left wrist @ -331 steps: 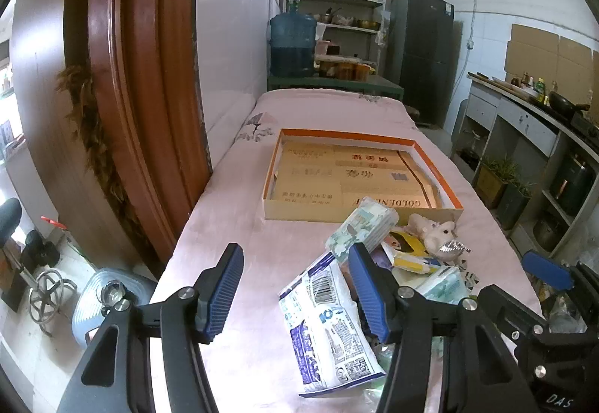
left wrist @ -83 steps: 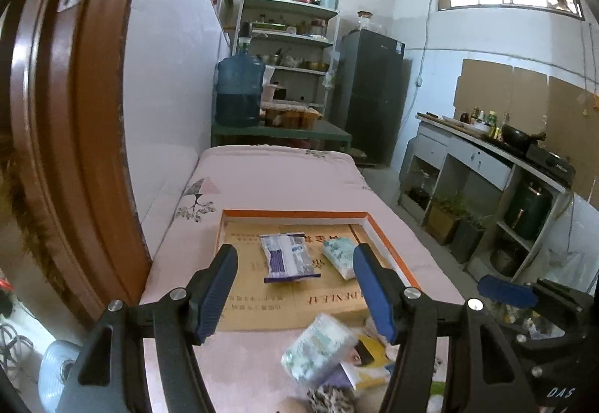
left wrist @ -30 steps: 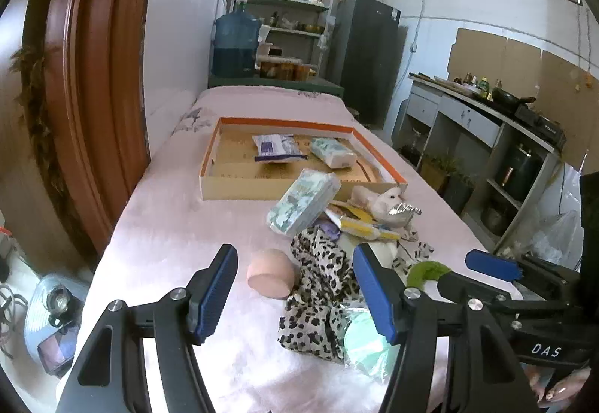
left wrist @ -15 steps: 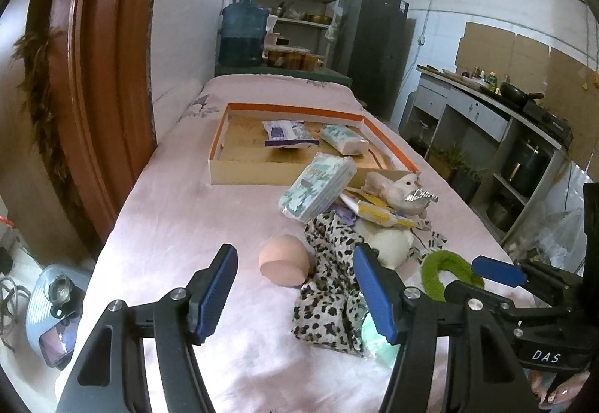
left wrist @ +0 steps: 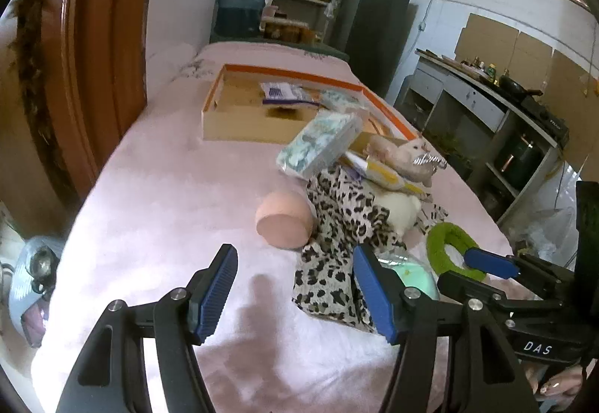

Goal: Organize soft objects
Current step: 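Grasp leopard scrunchie with left tool while right tool grasps green fuzzy ring, then carry the scrunchie and green ring over the box with both tools, then lower the scrunchie and open the left tool while the right tool releases the green ring, then move both tools back toward the pile of items beside the box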

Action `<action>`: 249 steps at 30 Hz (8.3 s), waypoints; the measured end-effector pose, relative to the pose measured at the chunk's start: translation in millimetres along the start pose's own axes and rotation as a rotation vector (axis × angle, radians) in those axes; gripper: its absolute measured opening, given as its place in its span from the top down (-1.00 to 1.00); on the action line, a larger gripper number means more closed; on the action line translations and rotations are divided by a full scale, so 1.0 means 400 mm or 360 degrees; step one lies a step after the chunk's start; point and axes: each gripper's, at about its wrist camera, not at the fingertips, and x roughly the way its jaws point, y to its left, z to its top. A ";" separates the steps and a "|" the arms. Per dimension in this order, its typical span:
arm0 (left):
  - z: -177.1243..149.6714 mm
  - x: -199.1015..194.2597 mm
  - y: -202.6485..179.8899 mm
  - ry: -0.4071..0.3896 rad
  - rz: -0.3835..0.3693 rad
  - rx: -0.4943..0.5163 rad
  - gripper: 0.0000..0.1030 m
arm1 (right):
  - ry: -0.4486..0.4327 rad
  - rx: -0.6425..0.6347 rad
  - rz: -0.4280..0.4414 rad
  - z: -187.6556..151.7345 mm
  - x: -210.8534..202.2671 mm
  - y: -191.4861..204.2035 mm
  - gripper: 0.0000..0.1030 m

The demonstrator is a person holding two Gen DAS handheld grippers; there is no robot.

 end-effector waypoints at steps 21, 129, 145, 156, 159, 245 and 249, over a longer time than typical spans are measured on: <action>-0.027 0.044 -0.024 0.0031 -0.0282 0.0038 0.82 | 0.0053 0.0110 0.0056 -0.004 0.030 -0.050 0.75; 0.468 0.259 0.109 -0.0241 0.0030 -0.0130 0.82 | -0.0180 -0.0064 0.0201 0.577 0.243 -0.120 0.75; 0.450 0.321 0.149 -0.0154 0.0055 -0.0180 0.82 | -0.0087 -0.0058 0.0218 0.569 0.314 -0.117 0.74; 0.441 0.360 0.172 -0.0081 0.0058 -0.0216 0.82 | -0.0021 -0.0022 0.0220 0.570 0.360 -0.131 0.73; 0.438 0.372 0.177 -0.0058 0.0056 -0.0223 0.82 | -0.0013 -0.0017 0.0224 0.569 0.367 -0.135 0.73; 0.358 0.039 0.063 -0.0318 0.0098 -0.0102 0.05 | -0.0252 -0.0023 0.0197 0.422 0.015 -0.065 0.33; 0.344 0.021 0.058 -0.0321 0.0088 -0.0096 0.05 | -0.0260 -0.0019 0.0199 0.407 -0.001 -0.060 0.33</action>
